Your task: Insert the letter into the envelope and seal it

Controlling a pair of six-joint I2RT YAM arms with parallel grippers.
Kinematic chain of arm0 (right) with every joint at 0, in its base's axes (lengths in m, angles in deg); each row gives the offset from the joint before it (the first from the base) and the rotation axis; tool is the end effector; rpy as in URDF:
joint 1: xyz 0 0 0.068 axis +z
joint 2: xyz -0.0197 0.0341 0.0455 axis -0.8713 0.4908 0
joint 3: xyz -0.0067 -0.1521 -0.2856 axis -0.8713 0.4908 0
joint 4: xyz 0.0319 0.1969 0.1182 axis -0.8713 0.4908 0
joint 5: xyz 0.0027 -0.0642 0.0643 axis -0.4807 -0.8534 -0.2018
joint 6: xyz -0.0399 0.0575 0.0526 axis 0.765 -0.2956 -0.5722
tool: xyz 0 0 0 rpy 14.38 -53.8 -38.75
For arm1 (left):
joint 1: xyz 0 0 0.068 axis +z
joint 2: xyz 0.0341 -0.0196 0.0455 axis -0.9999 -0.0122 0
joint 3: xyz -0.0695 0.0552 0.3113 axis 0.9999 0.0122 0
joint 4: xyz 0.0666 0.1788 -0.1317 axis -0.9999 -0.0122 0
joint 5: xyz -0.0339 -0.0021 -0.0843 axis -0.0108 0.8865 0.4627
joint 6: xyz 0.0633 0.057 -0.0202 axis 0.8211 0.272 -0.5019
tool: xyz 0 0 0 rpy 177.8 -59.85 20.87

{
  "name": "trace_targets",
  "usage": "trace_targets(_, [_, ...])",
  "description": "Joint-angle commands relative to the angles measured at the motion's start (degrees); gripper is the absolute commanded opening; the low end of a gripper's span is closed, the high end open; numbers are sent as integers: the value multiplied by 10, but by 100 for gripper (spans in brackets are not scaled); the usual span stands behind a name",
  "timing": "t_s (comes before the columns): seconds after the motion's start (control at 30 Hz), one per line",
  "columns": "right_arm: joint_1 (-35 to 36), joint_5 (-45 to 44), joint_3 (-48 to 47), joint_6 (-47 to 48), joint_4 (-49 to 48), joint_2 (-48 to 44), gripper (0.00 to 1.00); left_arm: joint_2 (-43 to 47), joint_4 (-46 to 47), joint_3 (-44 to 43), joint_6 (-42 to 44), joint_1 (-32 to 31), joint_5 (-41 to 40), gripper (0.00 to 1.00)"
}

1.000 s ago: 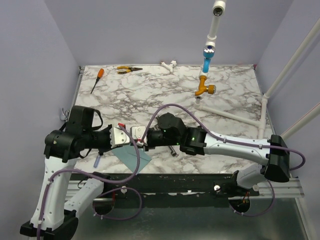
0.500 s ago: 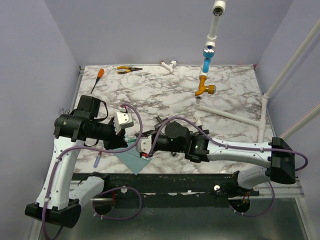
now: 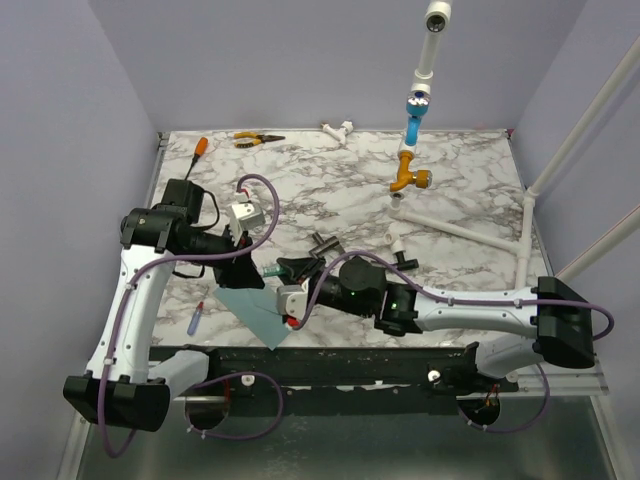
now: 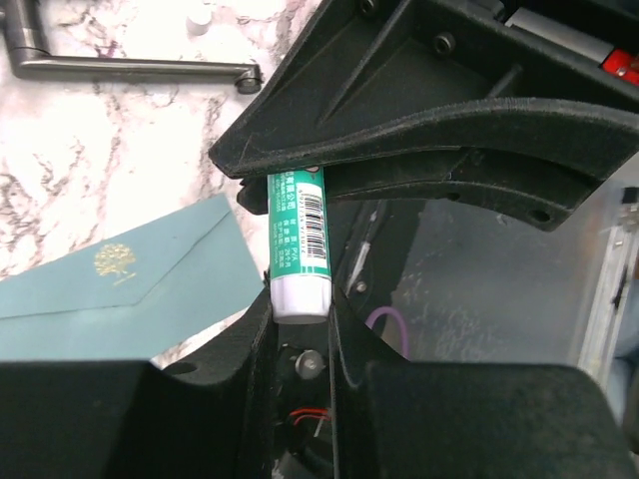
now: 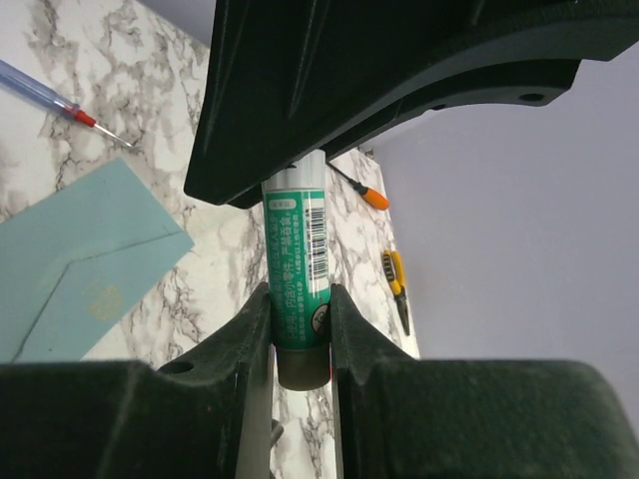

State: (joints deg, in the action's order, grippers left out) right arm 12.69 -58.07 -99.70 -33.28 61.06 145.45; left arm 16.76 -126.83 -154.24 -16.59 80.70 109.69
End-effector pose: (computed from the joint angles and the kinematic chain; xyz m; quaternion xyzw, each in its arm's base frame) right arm 0.1015 0.3204 0.3605 -0.6474 0.3546 0.0959 0.6678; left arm 0.0965 -0.0783 0.3832 0.4211 0.7766 -0.3994 0.2450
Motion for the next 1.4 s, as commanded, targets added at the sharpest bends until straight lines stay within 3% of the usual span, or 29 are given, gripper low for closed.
trace_targets(0.0, [3, -41, 12, 8, -67, -15, 1, -15, -24, 13, -23, 11, 113, 0])
trace_targets(0.07, [3, -42, 0, -50, -47, -20, 1, -8, -16, 5, -30, 17, 101, 5])
trace_targets(0.2, [-36, 66, -79, -210, 122, -16, 1, 44, -12, -50, 32, 17, 15, 44])
trace_targets(0.27, [-62, 130, -105, -273, 173, -4, 1, 89, 0, -61, 108, 17, -49, 49])
trace_targets(0.47, [-113, 239, -179, -418, 266, 41, 1, 235, 48, 1, 365, 17, -168, 55])
trace_targets(0.6, [-125, 308, -254, -494, 322, 83, 0, 370, 228, 104, 450, 16, -181, 64])
trace_targets(0.73, [-126, 334, -321, -574, 355, 115, 1, 487, 382, 223, 592, 16, -216, 67])
trace_targets(0.8, [-125, 346, -334, -598, 352, 119, 1, 519, 429, 261, 620, 16, -227, 67])
trace_targets(0.97, [-126, 373, -342, -622, 338, 126, 0, 554, 443, 296, 669, 17, -241, 65])
trace_targets(1.37, [-111, 382, -382, -633, 335, 160, 0, 621, 491, 376, 780, 16, -193, 62])
